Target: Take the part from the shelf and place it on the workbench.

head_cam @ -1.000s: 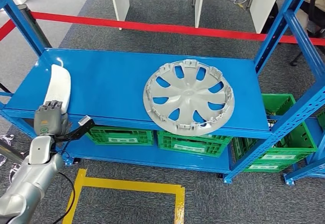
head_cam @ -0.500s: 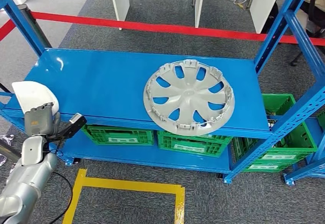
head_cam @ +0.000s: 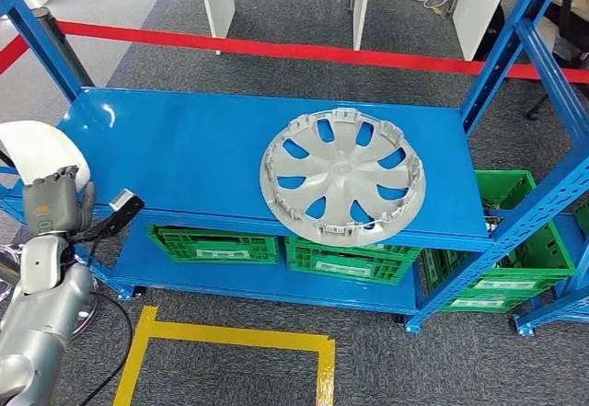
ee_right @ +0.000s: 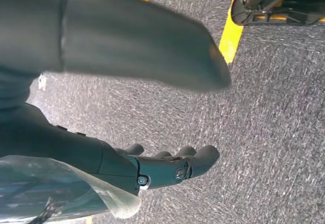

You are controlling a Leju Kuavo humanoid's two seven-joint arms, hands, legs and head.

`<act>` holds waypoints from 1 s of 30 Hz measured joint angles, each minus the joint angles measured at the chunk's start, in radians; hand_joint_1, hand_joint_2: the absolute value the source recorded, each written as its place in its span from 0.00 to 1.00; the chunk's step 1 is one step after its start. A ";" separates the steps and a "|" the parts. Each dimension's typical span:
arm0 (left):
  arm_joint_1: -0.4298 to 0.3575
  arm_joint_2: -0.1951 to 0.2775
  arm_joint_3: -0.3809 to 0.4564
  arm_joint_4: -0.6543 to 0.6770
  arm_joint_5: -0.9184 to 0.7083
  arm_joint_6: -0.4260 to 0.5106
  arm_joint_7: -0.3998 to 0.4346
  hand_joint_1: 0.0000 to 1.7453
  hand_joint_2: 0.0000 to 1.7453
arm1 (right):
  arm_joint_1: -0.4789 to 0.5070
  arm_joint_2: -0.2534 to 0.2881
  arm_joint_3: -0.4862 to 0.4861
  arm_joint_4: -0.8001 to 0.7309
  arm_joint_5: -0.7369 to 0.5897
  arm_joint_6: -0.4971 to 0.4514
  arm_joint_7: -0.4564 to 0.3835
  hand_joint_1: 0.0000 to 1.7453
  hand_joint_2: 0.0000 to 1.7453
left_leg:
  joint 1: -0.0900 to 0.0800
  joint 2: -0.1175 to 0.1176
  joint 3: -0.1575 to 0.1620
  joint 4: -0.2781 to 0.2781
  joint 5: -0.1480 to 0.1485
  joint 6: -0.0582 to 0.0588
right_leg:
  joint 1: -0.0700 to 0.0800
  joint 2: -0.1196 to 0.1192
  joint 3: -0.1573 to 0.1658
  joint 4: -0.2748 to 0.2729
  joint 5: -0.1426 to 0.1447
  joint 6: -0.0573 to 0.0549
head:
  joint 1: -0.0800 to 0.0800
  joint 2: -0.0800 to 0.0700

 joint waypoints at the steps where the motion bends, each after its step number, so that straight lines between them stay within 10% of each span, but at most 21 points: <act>1: -0.001 0.000 0.001 -0.016 -0.004 0.000 -0.001 1.00 1.00 | 0.000 0.000 -0.002 0.000 -0.003 -0.002 0.000 0.00 0.25 | 0.000 0.000 0.000 0.000 0.000 0.000 | 0.000 0.000 0.000 0.000 0.000 0.000 | 0.000 0.000; 2: -0.002 0.000 0.001 -0.031 -0.009 0.000 -0.001 1.00 1.00 | 0.000 0.000 -0.003 0.000 -0.006 -0.002 0.000 0.00 0.00 | 0.000 0.000 0.000 0.000 0.000 0.000 | 0.000 0.000 0.000 0.000 0.000 0.000 | 0.000 0.000; 30: -0.180 0.036 -0.248 -0.118 -0.074 0.000 0.065 1.00 1.00 | -0.007 0.030 -0.041 0.000 -0.031 0.001 -0.009 0.00 0.00 | 0.000 0.000 0.000 0.001 0.000 0.000 | 0.000 0.000 0.000 0.000 0.001 0.000 | 0.000 0.000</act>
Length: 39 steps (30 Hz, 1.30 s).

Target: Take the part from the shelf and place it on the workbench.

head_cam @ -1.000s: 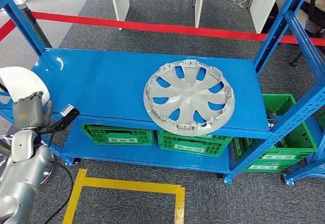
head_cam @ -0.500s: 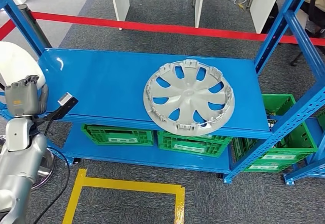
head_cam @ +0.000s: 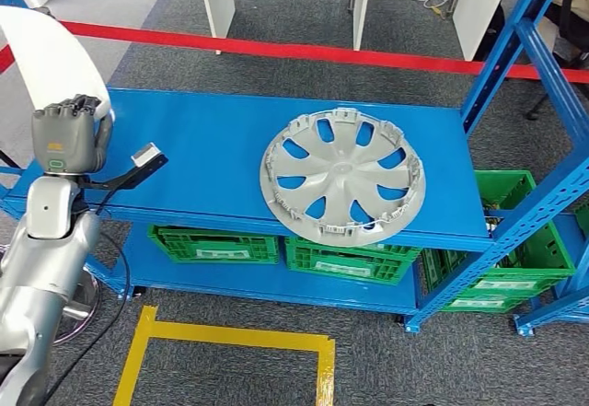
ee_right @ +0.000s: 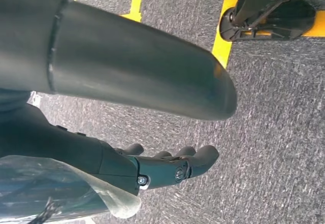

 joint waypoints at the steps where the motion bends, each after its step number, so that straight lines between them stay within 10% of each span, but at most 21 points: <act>1: -0.009 0.000 -0.012 0.000 -0.001 0.000 0.002 1.00 1.00 | -0.001 0.001 -0.001 0.000 -0.001 0.000 -0.001 0.00 0.00 | 0.000 0.000 0.000 0.000 0.000 0.000 | 0.000 0.000 0.000 0.000 0.000 0.000 | 0.000 0.000; 24: -0.092 -0.013 -0.117 0.009 0.068 -0.001 0.005 1.00 1.00 | -0.003 0.011 -0.010 0.000 -0.004 0.003 -0.008 0.00 0.00 | 0.000 0.000 0.000 0.000 0.000 0.000 | 0.000 0.000 0.000 0.000 0.000 0.000 | 0.000 0.000; 33: -0.109 -0.010 -0.129 0.018 0.069 -0.001 0.009 1.00 1.00 | -0.004 0.020 -0.015 0.000 -0.006 0.011 -0.006 0.00 0.00 | 0.002 0.005 -0.003 -0.003 0.014 0.020 | -0.004 0.001 -0.007 -0.001 0.004 0.021 | 0.000 0.000; 37: -0.116 -0.011 -0.132 0.023 0.070 -0.002 0.009 1.00 1.00 | -0.007 0.021 -0.021 0.000 -0.008 0.011 -0.005 0.00 0.00 | 0.005 0.018 -0.004 -0.015 0.026 0.033 | 0.000 -0.012 -0.114 0.203 -0.090 0.024 | 0.006 0.000; 39: -0.115 -0.011 -0.136 0.031 0.071 -0.003 0.007 1.00 1.00 | -0.006 0.022 -0.022 0.000 -0.009 0.011 -0.004 0.00 0.00 | 0.004 0.021 -0.006 -0.013 0.025 0.033 | 0.000 -0.012 -0.161 0.284 -0.090 0.025 | 0.006 0.000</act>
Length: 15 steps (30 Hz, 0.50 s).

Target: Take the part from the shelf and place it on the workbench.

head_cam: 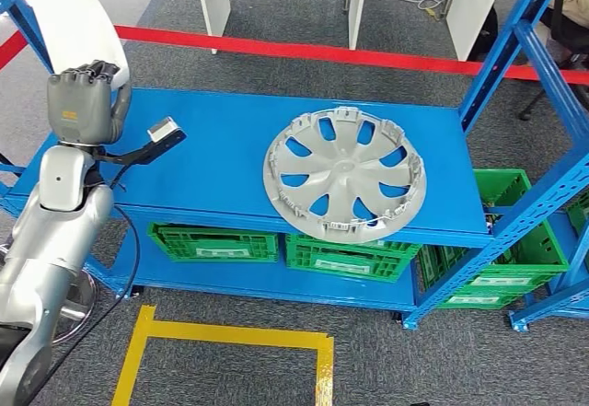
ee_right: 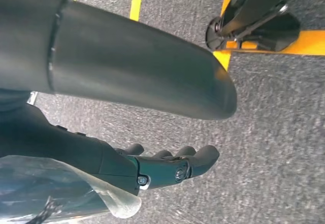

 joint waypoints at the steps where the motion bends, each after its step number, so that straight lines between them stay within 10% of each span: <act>1: 0.000 -0.001 -0.003 0.003 0.000 0.000 -0.002 1.00 1.00 | 0.000 0.000 -0.001 0.000 0.000 0.000 0.001 0.00 0.00 | 0.000 0.000 0.000 0.002 -0.001 -0.001 | 0.000 0.000 0.001 -0.016 0.029 0.000 | 0.000 0.000; 5: -0.004 -0.006 -0.016 0.011 -0.007 0.000 -0.007 1.00 1.00 | -0.003 0.000 -0.004 0.000 0.000 0.000 0.004 0.00 0.00 | 0.000 -0.004 -0.011 0.020 -0.011 -0.017 | 0.001 0.011 0.087 -0.224 0.143 -0.011 | 0.000 0.000; 10: -0.007 -0.009 -0.029 0.018 -0.014 -0.001 -0.010 1.00 1.00 | -0.005 0.003 -0.004 0.000 0.000 0.001 0.009 0.00 0.00 | 0.000 0.009 -0.043 0.056 -0.035 -0.042 | -0.001 0.002 0.090 -0.257 0.139 -0.034 | -0.003 0.000; 15: -0.005 -0.020 -0.053 0.028 -0.013 -0.002 -0.016 1.00 1.00 | -0.004 0.004 -0.005 0.000 0.002 0.001 0.010 0.00 0.00 | 0.011 0.038 -0.133 0.307 -0.158 -0.065 | 0.000 -0.017 0.076 -0.262 0.152 -0.053 | -0.015 0.000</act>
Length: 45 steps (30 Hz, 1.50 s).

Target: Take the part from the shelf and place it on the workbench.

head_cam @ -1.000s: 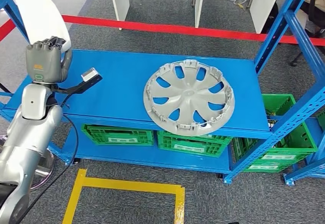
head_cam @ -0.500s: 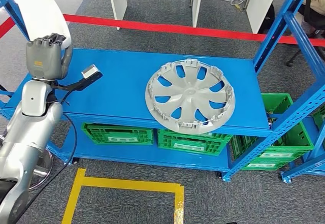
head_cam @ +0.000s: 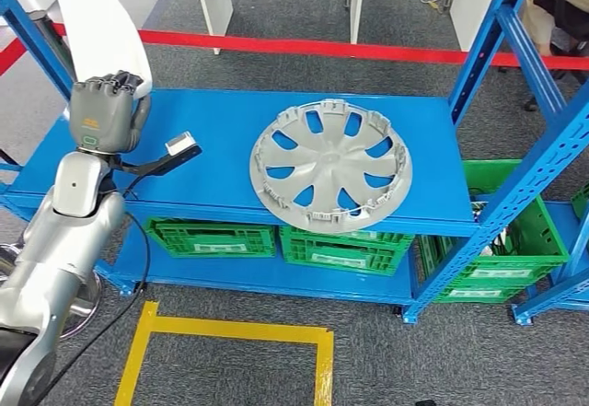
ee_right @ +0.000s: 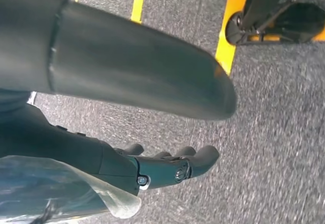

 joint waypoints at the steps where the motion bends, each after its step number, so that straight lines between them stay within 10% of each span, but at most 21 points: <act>1: 0.001 -0.002 -0.004 0.002 0.002 0.000 -0.001 1.00 1.00 | 0.000 0.000 0.000 0.000 0.000 0.000 0.001 0.00 0.00 | 0.002 0.000 0.009 -0.008 0.016 -0.001 | 0.000 -0.003 -0.004 0.001 0.003 0.001 | 0.000 0.000; 5: 0.006 -0.015 -0.023 0.002 0.011 0.000 -0.007 1.00 1.00 | -0.001 0.001 0.000 0.000 0.002 -0.001 0.005 0.00 0.00 | 0.003 0.009 0.133 -0.241 0.119 0.000 | 0.001 -0.012 -0.014 0.004 0.018 0.017 | -0.001 0.000; 9: 0.035 -0.039 -0.040 -0.001 0.026 0.000 -0.008 1.00 1.00 | -0.001 0.001 0.000 0.000 0.002 -0.004 0.008 0.00 0.00 | -0.005 0.009 0.131 -0.281 0.139 0.028 | 0.000 -0.013 -0.026 -0.004 0.042 0.048 | 0.000 0.000; 15: 0.067 -0.066 -0.054 -0.013 0.057 0.000 -0.017 1.00 1.00 | 0.001 0.003 0.000 0.000 0.002 -0.005 0.010 0.00 0.00 | -0.014 0.009 0.059 -0.286 0.201 0.069 | 0.006 0.004 -0.108 0.264 -0.152 0.052 | 0.006 0.000; 17: 0.084 -0.071 -0.058 -0.022 0.076 0.000 -0.025 1.00 1.00 | 0.000 0.003 0.000 0.000 0.004 -0.005 0.011 0.00 0.00 | -0.021 0.008 0.037 -0.285 0.218 0.070 | 0.014 0.006 -0.071 0.261 -0.120 0.041 | 0.006 0.000; 21: 0.111 -0.081 -0.061 -0.057 0.110 0.000 -0.038 1.00 1.00 | -0.001 0.002 0.000 0.000 0.007 -0.005 0.012 0.00 0.00 | -0.030 0.004 0.011 -0.284 0.249 0.065 | 0.035 0.021 0.118 0.001 -0.073 0.002 | 0.006 0.000; 24: 0.121 -0.086 -0.062 -0.071 0.114 0.000 -0.041 1.00 1.00 | -0.001 0.003 0.000 0.000 0.008 -0.004 0.014 0.00 0.00 | -0.027 0.002 -0.002 -0.287 0.272 0.050 | 0.038 0.017 0.139 -0.053 -0.068 -0.005 | 0.007 0.000; 26: 0.129 -0.085 -0.062 -0.077 0.119 0.001 -0.044 1.00 1.00 | 0.000 0.005 0.000 0.000 0.009 -0.004 0.014 0.00 0.00 | -0.026 0.001 -0.019 -0.258 0.234 0.037 | 0.032 0.008 0.126 -0.065 -0.047 -0.013 | 0.005 0.000; 29: 0.156 -0.085 -0.062 -0.102 0.145 0.001 -0.061 1.00 1.00 | 0.000 0.007 0.000 0.000 0.018 -0.004 0.015 0.00 0.00 | -0.013 0.002 -0.055 -0.095 0.098 0.017 | 0.027 -0.001 0.088 -0.064 -0.016 -0.021 | 0.000 0.000; 31: 0.193 -0.084 -0.062 -0.131 0.163 0.001 -0.076 1.00 1.00 | -0.001 0.009 0.000 0.000 0.023 -0.006 0.015 0.00 0.00 | -0.002 0.003 -0.053 -0.013 0.079 0.005 | 0.025 -0.005 0.055 -0.052 0.000 -0.016 | -0.001 0.000; 35: 0.253 -0.077 -0.053 -0.191 0.185 0.001 -0.100 1.00 1.00 | -0.002 0.015 0.002 0.000 0.037 -0.014 0.019 0.00 0.00 | 0.012 0.008 0.088 -0.175 0.139 -0.011 | 0.017 -0.011 -0.011 -0.011 0.021 0.005 | -0.001 0.000; 39: 0.305 -0.069 -0.029 -0.247 0.203 0.001 -0.128 1.00 1.00 | -0.003 0.020 0.003 0.000 0.043 -0.019 0.025 0.00 0.00 | 0.001 0.010 0.128 -0.274 0.128 0.022 | 0.015 -0.013 -0.034 -0.008 0.055 0.034 | -0.001 0.000; 41: 0.330 -0.066 -0.015 -0.266 0.214 0.001 -0.143 1.00 1.00 | 0.000 0.024 0.003 0.001 0.044 -0.020 0.026 0.00 0.00 | 0.002 0.012 0.105 -0.279 0.152 0.042 | 0.011 -0.008 -0.054 0.011 0.023 0.044 | 0.001 0.000; 45: 0.364 -0.062 0.013 -0.295 0.233 0.000 -0.172 1.00 1.00 | 0.000 0.029 0.004 0.001 0.045 -0.027 0.025 0.00 0.00 | -0.004 0.012 0.040 -0.281 0.205 0.059 | 0.011 0.003 -0.098 0.221 -0.158 0.047 | 0.006 0.000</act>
